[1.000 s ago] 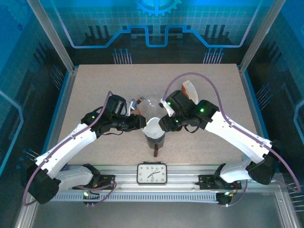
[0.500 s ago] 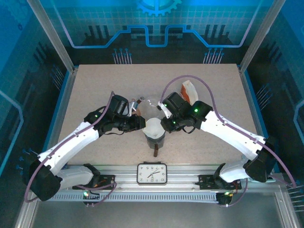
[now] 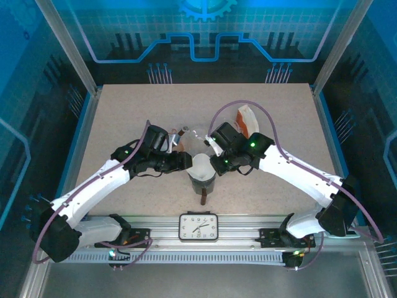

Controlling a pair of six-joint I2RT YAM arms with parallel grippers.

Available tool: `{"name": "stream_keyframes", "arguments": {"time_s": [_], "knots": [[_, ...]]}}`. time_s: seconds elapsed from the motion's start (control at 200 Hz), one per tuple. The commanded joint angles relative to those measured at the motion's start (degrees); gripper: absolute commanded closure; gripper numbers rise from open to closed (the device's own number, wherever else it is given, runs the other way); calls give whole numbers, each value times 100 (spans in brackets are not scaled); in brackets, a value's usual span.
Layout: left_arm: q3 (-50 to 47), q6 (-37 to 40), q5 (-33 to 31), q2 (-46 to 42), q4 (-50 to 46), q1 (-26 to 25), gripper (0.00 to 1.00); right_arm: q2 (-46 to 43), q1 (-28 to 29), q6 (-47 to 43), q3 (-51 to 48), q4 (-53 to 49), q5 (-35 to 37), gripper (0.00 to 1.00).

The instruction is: Place the coffee filter in the dripper

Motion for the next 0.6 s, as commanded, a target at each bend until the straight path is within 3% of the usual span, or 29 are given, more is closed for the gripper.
{"name": "stream_keyframes", "arguments": {"time_s": [0.0, 0.59], "knots": [[145, 123, -28, -96, -138, -35, 44, 81, -7, -12, 14, -13, 52, 88], [224, 410, 277, 61, -495, -34, 71, 101, 2, 52, 26, -65, 102, 87]]}}
